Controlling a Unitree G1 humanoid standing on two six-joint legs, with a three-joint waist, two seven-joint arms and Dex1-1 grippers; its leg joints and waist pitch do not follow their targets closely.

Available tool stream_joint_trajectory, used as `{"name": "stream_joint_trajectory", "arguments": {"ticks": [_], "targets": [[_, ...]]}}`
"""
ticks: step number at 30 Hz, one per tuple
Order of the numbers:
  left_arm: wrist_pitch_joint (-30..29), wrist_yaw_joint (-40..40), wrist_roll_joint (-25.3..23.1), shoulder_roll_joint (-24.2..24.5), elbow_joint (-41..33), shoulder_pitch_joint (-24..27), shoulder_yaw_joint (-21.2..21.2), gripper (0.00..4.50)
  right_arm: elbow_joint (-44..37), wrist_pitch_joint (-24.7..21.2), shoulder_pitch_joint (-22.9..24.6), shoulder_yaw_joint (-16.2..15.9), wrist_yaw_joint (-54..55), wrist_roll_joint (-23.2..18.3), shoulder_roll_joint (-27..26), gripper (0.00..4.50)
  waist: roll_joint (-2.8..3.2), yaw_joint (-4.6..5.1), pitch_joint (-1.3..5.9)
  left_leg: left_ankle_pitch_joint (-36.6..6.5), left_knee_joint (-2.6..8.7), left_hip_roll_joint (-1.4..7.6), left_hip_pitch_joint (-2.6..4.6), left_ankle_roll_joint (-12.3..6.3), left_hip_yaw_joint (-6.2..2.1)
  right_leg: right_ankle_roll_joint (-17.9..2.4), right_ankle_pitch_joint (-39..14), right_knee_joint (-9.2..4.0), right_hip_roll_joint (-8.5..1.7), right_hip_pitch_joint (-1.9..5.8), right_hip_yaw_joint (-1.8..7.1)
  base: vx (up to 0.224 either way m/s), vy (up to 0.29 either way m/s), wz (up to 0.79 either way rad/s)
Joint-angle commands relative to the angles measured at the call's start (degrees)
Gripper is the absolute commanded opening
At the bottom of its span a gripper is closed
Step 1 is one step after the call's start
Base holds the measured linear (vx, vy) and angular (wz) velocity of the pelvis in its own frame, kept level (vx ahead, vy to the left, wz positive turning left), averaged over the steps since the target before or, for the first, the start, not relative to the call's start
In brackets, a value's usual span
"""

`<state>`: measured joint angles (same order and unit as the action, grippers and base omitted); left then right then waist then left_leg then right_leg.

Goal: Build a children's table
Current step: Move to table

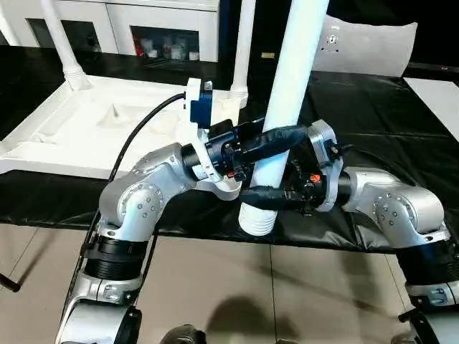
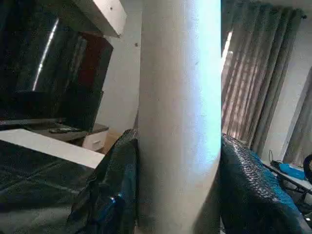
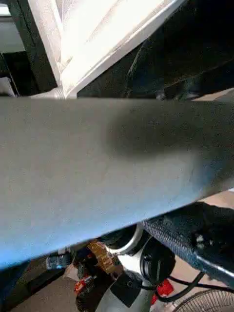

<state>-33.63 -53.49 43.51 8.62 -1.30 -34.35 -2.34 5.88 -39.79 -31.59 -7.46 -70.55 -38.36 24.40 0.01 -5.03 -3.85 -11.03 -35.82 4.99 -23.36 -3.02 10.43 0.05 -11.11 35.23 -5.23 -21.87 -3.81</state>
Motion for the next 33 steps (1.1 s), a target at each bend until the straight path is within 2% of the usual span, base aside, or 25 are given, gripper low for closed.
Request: {"name": "stream_joint_trajectory", "arguments": {"ticks": [1,4,7,10,11,15,23,26,27,33], "targets": [[0.6,-0.5,-0.6,0.1,-0.1,0.0,-0.4,1.85,0.7,0.7,-1.2,-0.4,-0.7,0.6,0.1,3.20,-0.42,0.10,3.92,-15.0,5.67,8.47,2.23,4.62,-3.62,-16.4,-8.2,-3.23,-6.26,1.85,3.59,0.000,0.000,0.00],[0.6,-0.5,-0.4,0.1,-0.1,-0.1,-0.3,1.85,0.9,0.7,-1.3,-0.3,-0.8,0.8,0.0,2.99,-0.52,0.18,3.91,-15.3,5.69,8.50,2.25,4.65,-3.62,-16.2,-8.5,-3.28,-6.20,1.82,3.58,0.000,0.000,0.00],[0.6,-0.6,-0.4,0.0,0.0,-0.3,-0.3,1.85,1.2,0.6,-1.5,-0.3,-0.9,0.9,-0.1,2.63,-0.35,0.16,3.94,-15.0,5.70,8.49,2.28,4.66,-3.65,-16.4,-8.1,-3.15,-6.16,1.81,3.53,0.000,0.000,0.00],[0.6,-0.9,-0.5,0.1,-0.1,-0.3,-0.6,1.85,1.2,0.6,-1.5,-0.3,-1.0,1.0,-0.3,2.55,-0.30,0.21,3.98,-15.0,5.69,8.45,2.32,4.71,-3.65,-16.5,-7.5,-3.12,-6.12,1.77,3.52,0.000,0.000,0.00],[0.6,-1.0,-0.6,0.2,0.0,-0.3,-0.6,1.85,1.2,0.6,-1.5,-0.3,-1.0,1.1,-0.3,2.32,-0.25,0.19,3.98,-14.9,5.69,8.46,2.32,4.71,-3.62,-16.6,-7.2,-3.09,-6.14,1.79,3.54,0.000,0.000,0.00],[0.5,-1.2,-0.7,0.1,0.1,-0.5,-0.5,1.85,1.4,0.7,-1.6,-0.3,-1.1,1.5,-0.5,2.08,-0.22,0.19,3.96,-15.2,5.76,8.45,2.30,4.87,-3.62,-16.6,-7.0,-3.06,-6.06,1.81,3.51,0.000,0.000,0.00],[0.8,-1.7,-1.4,0.8,-0.2,-0.3,-1.3,1.85,1.5,1.1,-1.6,-0.5,-1.1,2.0,-0.6,1.99,-0.21,0.18,3.98,-15.2,5.75,8.47,2.35,4.86,-3.62,-16.5,-7.2,-3.09,-6.07,1.77,3.52,0.000,0.000,0.00],[-0.7,1.8,-3.7,1.0,0.2,-0.8,-2.4,1.85,1.9,2.5,-1.4,-1.0,-0.3,3.4,-1.2,1.98,-0.25,0.19,3.96,-15.6,5.74,8.49,2.36,5.08,-3.64,-16.4,-7.6,-3.09,-6.16,1.79,3.55,0.000,0.000,0.00],[-0.7,1.9,-3.6,0.9,0.1,-0.8,-2.4,2.41,1.9,2.5,-1.4,-1.0,-0.3,3.4,-1.2,1.96,-0.32,0.17,3.95,-15.5,5.71,8.46,2.26,5.07,-3.65,-16.5,-7.6,-3.10,-6.23,1.81,3.56,0.000,0.000,0.00],[-1.8,2.8,-2.0,-0.3,-4.0,0.1,-3.3,2.99,3.4,6.2,-1.3,-1.8,3.6,7.1,-3.2,1.91,-0.26,0.12,3.98,-14.9,5.77,8.59,2.24,4.98,-3.67,-16.5,-6.9,-3.08,-6.27,1.75,3.55,0.000,0.000,0.00]]}}
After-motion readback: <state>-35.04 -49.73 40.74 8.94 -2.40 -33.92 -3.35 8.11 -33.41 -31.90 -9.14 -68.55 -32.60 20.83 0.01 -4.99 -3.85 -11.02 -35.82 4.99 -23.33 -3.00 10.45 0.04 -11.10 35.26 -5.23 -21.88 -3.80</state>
